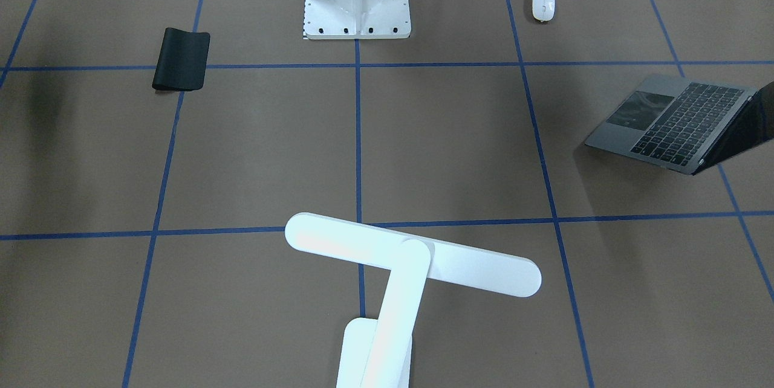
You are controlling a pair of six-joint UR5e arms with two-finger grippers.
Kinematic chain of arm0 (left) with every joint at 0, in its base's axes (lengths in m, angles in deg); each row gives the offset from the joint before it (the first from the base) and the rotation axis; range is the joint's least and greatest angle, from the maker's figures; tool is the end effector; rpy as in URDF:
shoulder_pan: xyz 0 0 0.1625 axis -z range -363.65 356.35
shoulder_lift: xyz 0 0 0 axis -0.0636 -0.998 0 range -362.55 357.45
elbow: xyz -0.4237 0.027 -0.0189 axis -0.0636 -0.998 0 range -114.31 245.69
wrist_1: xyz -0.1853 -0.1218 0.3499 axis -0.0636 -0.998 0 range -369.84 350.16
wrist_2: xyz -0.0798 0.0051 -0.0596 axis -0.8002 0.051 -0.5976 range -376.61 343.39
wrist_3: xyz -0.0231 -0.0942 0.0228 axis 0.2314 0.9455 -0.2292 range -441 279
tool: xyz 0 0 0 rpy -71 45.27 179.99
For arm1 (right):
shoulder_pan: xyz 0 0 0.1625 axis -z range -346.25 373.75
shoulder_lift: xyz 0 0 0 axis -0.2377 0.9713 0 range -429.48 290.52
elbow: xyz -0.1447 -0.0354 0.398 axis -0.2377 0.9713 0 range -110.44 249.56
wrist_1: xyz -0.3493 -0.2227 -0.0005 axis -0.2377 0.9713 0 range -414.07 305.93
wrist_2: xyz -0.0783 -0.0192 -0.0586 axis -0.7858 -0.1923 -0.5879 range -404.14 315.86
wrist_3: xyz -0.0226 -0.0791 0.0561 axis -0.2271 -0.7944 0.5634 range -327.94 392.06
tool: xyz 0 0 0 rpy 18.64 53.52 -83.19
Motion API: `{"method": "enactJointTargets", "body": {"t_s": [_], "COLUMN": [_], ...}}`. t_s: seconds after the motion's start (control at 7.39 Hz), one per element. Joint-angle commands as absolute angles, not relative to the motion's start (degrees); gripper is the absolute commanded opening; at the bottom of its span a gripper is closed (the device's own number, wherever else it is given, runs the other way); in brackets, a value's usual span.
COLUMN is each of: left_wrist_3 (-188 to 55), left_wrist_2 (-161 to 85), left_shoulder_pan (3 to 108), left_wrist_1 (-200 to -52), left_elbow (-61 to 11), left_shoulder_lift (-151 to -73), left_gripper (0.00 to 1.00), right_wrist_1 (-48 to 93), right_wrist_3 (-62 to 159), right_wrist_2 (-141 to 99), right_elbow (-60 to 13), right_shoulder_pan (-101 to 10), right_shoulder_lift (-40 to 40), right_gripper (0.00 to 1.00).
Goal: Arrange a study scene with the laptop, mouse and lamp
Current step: 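Lower the laptop base onto the table with the left gripper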
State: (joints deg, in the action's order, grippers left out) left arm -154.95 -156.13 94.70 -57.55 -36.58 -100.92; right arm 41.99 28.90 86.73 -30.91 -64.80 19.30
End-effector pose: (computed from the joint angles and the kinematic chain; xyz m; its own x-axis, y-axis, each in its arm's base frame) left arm -0.1292 -0.4842 0.5416 0.2959 0.7809 -0.5501 -0.5408 0.6116 0.5774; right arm -0.0324 -0.5033 0.5731 0.7164 -0.2664 0.6448 0.2374 0.9622 0.1337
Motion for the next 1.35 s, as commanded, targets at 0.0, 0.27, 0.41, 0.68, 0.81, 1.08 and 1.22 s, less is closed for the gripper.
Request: {"method": "enactJointTargets", "body": {"t_s": [0.0,0.27,0.41,0.68,0.81,1.08,1.22], "left_wrist_3": [-153.87,-151.93,-151.84,-151.75,-151.67,-151.23,-150.36], "left_wrist_2": [-157.75,-158.9,-159.86,-160.84,-162.23,-163.38,-164.43], "left_shoulder_pan": [94.26,90.94,89.62,88.99,87.94,85.66,84.69], "left_wrist_1": [-57.65,-58.87,-59.05,-59.06,-58.97,-59.05,-59.49], "left_elbow": [-36.7,-37.67,-37.67,-37.58,-37.58,-37.76,-38.1], "left_shoulder_lift": [-101.69,-102.3,-102.65,-104.4,-105.37,-106.7,-106.7], "left_gripper": [0.0,0.0,0.0,0.0,0.0,0.0,0.0], "right_wrist_1": [41.99,41.99,41.99,41.99,41.99,41.99,41.99], "right_wrist_3": [28.89,28.89,28.89,28.98,28.98,28.89,28.89], "right_wrist_2": [86.73,86.73,86.73,86.82,86.82,86.82,86.73], "right_elbow": [-30.9,-30.81,-30.73,-30.9,-30.81,-30.73,-30.64], "right_shoulder_pan": [-64.74,-64.74,-64.74,-64.74,-64.74,-64.74,-64.74], "right_shoulder_lift": [19.29,19.29,19.2,19.11,19.11,19.11,19.11], "right_gripper": [1.0,1.0,1.0,1.0,1.0,1.0,1.0]}}
